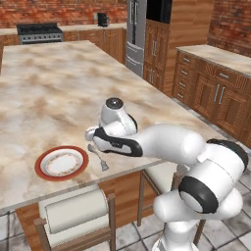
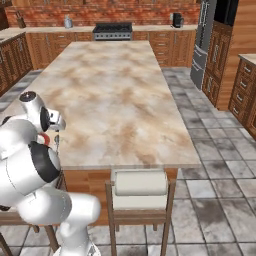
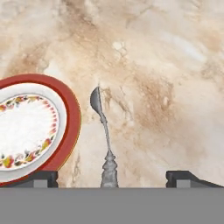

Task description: Take the fork and place it on the left side of the plate. Then take the spoon and place it on the right side of the plate. Make sure they're directly next to the plate.

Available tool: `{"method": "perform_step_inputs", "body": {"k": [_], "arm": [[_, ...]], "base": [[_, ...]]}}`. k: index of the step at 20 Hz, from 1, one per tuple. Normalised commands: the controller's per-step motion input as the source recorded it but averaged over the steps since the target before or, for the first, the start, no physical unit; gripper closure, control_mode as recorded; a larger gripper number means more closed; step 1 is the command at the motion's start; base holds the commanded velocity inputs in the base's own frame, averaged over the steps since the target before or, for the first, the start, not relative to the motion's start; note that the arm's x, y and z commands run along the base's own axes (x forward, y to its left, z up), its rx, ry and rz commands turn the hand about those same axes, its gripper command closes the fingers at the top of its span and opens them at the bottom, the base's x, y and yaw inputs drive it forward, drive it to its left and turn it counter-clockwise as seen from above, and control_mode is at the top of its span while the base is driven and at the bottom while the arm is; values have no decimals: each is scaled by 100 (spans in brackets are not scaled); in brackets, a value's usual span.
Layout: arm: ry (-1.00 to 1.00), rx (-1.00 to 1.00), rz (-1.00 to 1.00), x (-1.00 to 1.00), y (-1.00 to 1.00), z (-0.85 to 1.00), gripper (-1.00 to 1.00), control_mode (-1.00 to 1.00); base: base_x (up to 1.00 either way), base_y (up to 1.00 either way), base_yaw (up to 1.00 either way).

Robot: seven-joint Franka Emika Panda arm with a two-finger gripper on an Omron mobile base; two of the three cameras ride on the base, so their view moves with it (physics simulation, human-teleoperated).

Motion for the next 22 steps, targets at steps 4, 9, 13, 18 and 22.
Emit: {"method": "perform_step_inputs", "body": {"k": [4,9,13,18,22], "arm": [[0,0,0,-39,-40,83,-100,-100],[0,-4,0,-60,-62,32,-100,-100],[0,-4,2,-58,-93,1,-100,-100],[0,0,-2,-52,-52,-17,-100,-100],[-1,1,-5,-42,-38,-36,-100,-100]], "base": [[0,0,0],[0,0,0],[0,0,0],[0,0,0],[0,0,0]]}}
